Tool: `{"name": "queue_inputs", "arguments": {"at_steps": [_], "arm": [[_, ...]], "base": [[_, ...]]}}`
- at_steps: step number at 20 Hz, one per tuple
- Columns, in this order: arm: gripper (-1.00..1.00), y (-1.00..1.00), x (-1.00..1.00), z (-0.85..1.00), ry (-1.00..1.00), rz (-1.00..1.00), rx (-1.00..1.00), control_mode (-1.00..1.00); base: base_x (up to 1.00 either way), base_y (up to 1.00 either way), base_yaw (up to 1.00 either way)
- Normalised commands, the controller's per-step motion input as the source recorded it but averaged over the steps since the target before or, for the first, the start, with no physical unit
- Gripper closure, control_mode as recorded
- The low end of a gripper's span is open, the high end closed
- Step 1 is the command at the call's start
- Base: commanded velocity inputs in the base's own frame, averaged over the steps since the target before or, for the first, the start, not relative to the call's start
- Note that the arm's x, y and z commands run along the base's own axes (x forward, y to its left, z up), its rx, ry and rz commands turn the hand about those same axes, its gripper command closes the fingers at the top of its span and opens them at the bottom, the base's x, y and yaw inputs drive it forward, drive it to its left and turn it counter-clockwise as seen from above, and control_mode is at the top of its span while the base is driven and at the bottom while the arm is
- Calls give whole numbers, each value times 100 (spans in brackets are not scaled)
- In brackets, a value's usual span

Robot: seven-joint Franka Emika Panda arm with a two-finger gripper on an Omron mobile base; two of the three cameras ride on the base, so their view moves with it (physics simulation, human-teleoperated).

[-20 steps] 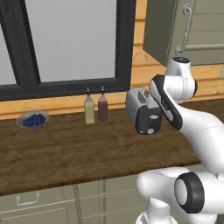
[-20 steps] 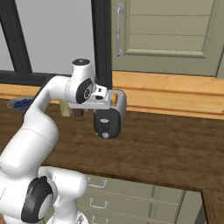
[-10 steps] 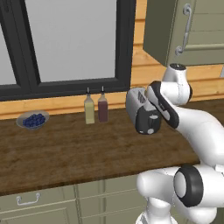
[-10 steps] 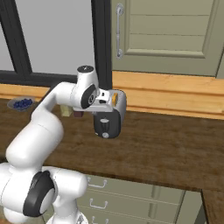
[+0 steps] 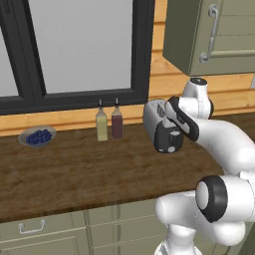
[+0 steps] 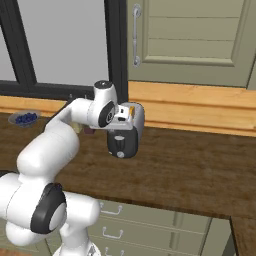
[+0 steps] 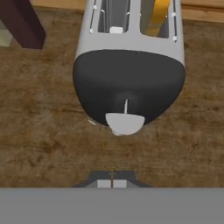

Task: Start the toaster. Once the lever pops up, take the bread to the plate on the dining counter.

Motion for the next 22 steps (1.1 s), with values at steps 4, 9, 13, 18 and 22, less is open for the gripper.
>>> {"name": "queue_inputs", "arguments": {"at_steps": [4,9,13,18,22], "arm": [[100,-13,27,-19,0,0,0,-100],[100,-9,26,-21,0,0,0,-100],[100,-8,27,-20,0,0,0,-100],[100,-7,23,-20,-2,0,0,-100],[100,-2,16,-22,-3,0,0,-100]], "base": [[0,0,0],[0,0,0],[0,0,0],[0,0,0],[0,0,0]]}}
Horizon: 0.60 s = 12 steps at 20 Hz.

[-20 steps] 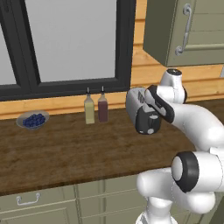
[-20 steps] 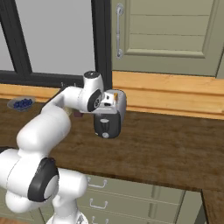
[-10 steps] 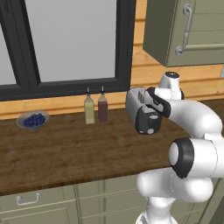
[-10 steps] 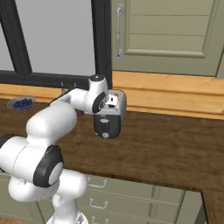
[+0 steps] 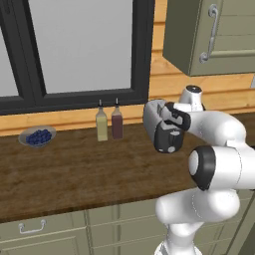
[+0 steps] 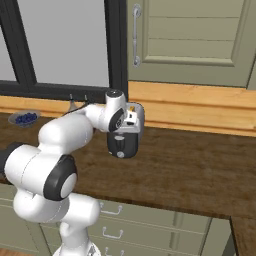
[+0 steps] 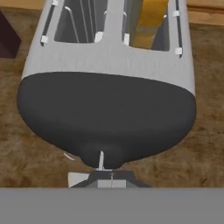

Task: Start the toaster. Once the lever pops up, take the bread to the plate on the dining counter.

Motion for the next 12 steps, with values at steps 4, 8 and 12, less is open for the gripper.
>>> {"name": "queue_inputs", "arguments": {"at_steps": [4,8,12], "arm": [[100,0,1,-27,-1,0,0,-100],[100,0,5,-34,-1,0,0,-100],[100,0,13,-37,-3,0,0,-100]], "base": [[0,0,0],[0,0,0],[0,0,0]]}}
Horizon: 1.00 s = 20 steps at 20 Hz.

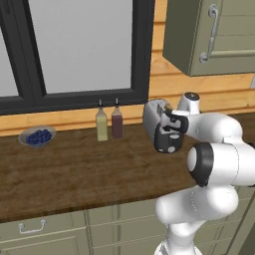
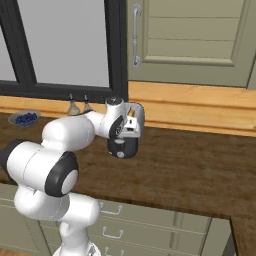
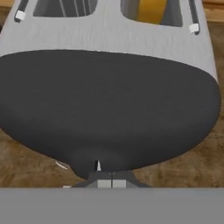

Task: Start the toaster. Once the lever pops up, take the bread to the plate on the dining counter.

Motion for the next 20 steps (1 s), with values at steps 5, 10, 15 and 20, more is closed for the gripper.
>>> {"name": "queue_inputs", "arguments": {"at_steps": [5,10,15,20], "arm": [[100,0,2,-59,-1,0,-1,-100],[100,0,0,-87,0,0,-2,-100],[100,0,0,-76,0,0,0,-100],[100,0,-25,-42,0,3,0,-100]], "base": [[0,0,0],[0,0,0],[0,0,0],[0,0,0]]}}
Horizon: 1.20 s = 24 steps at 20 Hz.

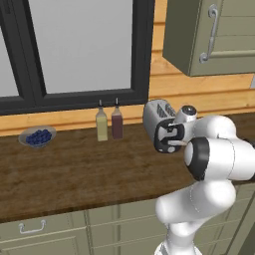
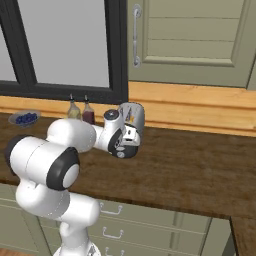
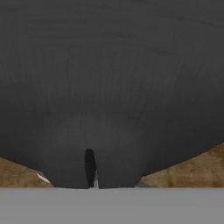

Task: Start the toaster. Once the lever pops up, take the bread to the plate on the dining counter.

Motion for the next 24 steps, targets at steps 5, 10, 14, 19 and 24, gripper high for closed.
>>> {"name": "queue_inputs", "arguments": {"at_steps": [5,10,14,19,24], "arm": [[100,-3,-32,17,-6,3,5,-100],[100,-2,-12,54,-5,0,3,-100],[100,0,-5,75,0,0,0,-100],[100,-1,-6,80,0,0,0,-100],[100,-4,0,42,-2,0,2,-100]], "base": [[0,0,0],[0,0,0],[0,0,0],[0,0,0],[0,0,0]]}}
